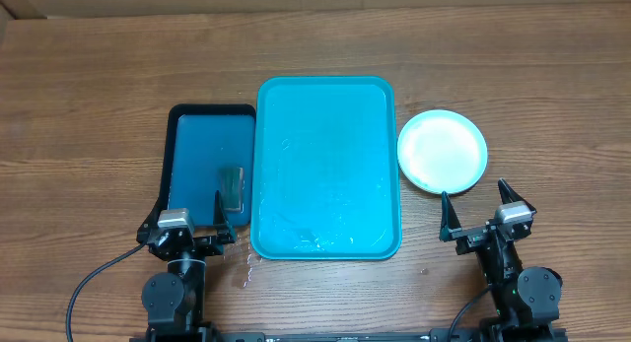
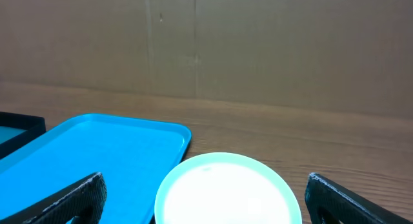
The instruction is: Clean dirty plates on tray and stack at the side
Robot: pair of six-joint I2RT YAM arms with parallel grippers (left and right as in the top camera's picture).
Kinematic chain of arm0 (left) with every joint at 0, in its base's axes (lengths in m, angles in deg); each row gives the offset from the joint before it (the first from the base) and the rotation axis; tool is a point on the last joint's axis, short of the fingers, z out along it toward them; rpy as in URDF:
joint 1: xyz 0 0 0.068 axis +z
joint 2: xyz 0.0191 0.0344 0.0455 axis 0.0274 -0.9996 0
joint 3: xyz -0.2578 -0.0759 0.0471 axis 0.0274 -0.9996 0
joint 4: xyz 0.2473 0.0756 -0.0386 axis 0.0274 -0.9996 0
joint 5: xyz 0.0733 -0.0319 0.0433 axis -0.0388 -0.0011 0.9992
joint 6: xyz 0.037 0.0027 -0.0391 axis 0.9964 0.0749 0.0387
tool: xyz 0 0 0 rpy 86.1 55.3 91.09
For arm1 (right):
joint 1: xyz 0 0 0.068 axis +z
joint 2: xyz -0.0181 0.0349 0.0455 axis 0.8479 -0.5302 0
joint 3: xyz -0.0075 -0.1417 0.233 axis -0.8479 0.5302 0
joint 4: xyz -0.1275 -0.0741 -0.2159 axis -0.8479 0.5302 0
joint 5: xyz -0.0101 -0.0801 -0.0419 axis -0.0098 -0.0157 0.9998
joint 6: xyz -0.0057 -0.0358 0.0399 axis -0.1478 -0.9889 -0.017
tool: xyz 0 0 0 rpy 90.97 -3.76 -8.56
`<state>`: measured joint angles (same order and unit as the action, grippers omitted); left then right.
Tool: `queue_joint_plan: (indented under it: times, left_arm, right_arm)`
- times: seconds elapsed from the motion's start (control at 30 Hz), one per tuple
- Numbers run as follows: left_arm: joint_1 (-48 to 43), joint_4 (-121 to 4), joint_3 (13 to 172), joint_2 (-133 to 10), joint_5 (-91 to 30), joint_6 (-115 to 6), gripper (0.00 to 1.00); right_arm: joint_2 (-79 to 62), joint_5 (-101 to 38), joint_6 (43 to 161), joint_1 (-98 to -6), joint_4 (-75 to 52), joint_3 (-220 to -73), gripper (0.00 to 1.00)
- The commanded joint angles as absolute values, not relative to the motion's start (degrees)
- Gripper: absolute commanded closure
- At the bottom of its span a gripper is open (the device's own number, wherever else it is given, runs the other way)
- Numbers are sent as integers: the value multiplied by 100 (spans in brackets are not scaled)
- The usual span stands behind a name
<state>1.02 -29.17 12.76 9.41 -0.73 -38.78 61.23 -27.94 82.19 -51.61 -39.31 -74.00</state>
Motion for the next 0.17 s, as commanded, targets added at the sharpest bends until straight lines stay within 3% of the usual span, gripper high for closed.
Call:
queue_joint_plan:
  times: [0.0, 0.13]
  left_arm:
    - [76, -2906, 1256, 1003, -84, -3749, 0]
    - [76, -2906, 1256, 1003, -84, -3749, 0]
  right_arm:
    - [6179, -2744, 8213, -5172, -3955, -7339, 0]
    - [6179, -2742, 8213, -5172, -3955, -7339, 0]
